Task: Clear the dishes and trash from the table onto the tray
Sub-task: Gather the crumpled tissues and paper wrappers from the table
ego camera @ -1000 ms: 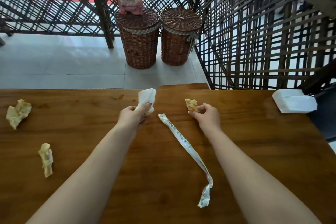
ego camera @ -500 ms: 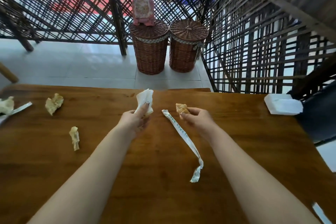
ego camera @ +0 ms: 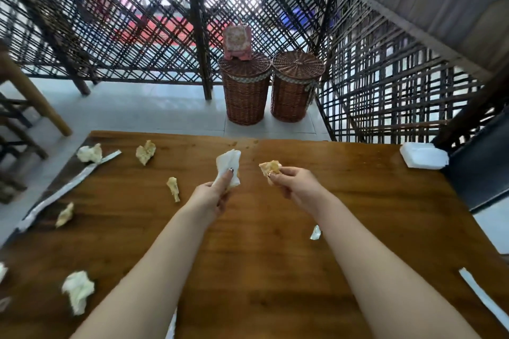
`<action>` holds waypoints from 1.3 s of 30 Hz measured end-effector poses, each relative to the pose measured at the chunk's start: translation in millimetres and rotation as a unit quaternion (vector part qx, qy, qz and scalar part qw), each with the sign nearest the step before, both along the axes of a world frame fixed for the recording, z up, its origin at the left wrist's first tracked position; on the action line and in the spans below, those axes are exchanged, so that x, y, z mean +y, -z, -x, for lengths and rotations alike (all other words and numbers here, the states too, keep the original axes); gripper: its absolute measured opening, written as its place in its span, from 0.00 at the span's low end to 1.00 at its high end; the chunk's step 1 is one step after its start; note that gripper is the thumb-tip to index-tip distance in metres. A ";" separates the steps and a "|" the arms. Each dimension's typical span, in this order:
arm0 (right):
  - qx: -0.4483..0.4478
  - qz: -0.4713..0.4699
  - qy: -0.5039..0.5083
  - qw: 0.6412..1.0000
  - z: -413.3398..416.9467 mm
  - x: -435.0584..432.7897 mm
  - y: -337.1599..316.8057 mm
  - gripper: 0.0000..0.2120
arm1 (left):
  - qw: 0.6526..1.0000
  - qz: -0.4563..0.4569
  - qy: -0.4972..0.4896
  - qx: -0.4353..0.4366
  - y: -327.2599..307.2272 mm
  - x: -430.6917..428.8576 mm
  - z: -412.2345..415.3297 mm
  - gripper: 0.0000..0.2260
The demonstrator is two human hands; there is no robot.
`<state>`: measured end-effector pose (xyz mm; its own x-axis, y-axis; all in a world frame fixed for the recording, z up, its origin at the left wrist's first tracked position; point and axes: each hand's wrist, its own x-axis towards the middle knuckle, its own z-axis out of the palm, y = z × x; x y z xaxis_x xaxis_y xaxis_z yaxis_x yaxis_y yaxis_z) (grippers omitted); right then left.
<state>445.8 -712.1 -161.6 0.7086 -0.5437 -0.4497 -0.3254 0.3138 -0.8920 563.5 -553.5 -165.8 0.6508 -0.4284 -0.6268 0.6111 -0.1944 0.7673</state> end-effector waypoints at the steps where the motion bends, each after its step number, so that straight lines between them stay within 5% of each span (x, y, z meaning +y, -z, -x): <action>1: 0.003 0.011 -0.010 1.000 0.5 10.5 -1.8 0.05 | 1.000 0.005 0.003 -0.002 -3.5 9.2 -1.1 0.18; 19: 0.046 0.047 0.023 0.998 0.4 212.0 -7.1 0.08 | 1.000 0.005 0.027 -0.014 -34.6 216.3 -11.7 0.08; 24: 0.061 -0.007 0.014 0.998 3.3 250.4 6.0 0.08 | 0.997 -0.058 0.029 -0.031 -18.8 265.2 -6.4 0.16; 35: 0.076 -0.012 -0.002 0.997 -17.2 315.8 22.2 0.07 | 0.997 -0.077 0.022 -0.011 2.9 344.9 -20.9 0.15; 39: 0.116 -0.003 0.034 0.993 -33.3 338.0 32.4 0.13 | 0.989 -0.125 0.055 -0.058 21.3 359.3 -44.8 0.27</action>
<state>479.1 -374.1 -194.0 0.5478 -0.5839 -0.5991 -0.4993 0.3464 -0.7942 608.4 -194.2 -187.0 0.6823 -0.3411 -0.6467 0.4871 -0.4476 0.7499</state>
